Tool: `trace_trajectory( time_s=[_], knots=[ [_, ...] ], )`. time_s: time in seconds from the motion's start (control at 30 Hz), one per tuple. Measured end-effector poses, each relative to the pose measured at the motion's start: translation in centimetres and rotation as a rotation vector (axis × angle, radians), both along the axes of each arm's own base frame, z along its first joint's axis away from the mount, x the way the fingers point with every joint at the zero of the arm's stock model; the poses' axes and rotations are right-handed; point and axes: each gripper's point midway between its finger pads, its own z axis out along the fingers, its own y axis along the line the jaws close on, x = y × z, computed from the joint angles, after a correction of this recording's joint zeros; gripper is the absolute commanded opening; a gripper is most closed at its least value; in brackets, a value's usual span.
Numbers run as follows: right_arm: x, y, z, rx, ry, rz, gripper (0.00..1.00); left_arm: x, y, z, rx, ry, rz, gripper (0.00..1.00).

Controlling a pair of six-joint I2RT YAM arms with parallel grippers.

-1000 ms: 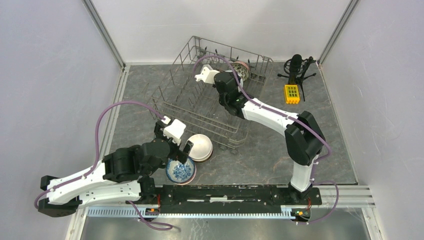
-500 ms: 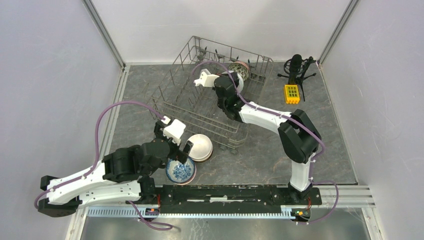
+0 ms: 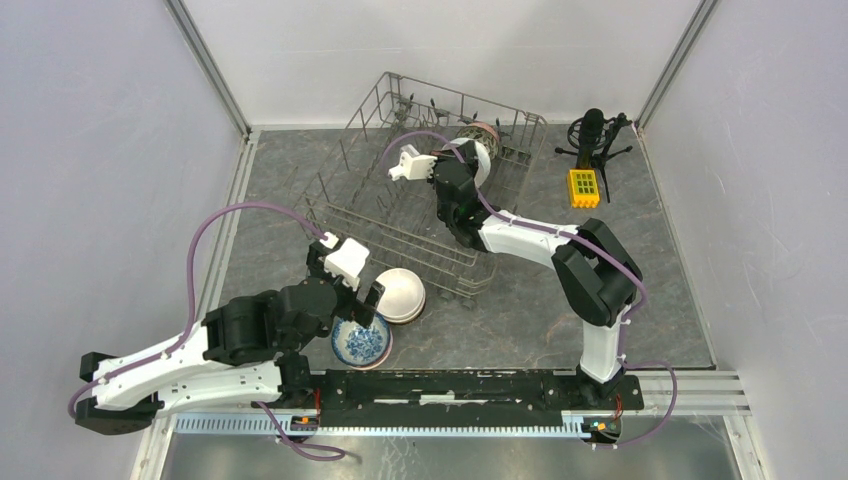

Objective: Load the bowls into the dish rack
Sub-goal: Place the bowl in the dish rack.

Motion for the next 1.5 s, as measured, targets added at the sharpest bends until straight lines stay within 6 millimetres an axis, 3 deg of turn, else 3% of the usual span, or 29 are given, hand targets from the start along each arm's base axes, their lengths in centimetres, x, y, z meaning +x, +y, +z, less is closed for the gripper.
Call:
trace_trajectory(
  time_s=[0.4,1.5],
  knots=[
    [0.2,1.6,-1.1,-0.051,0.053,0.101,0.0,0.0,0.1,0.1,-0.006,-0.002,0.0,1.0],
    [0.9,3.1,-0.9,-0.3,0.06,0.163,0.0,-0.1,0.2,0.4,-0.024,-0.006,-0.004,1.0]
  ],
)
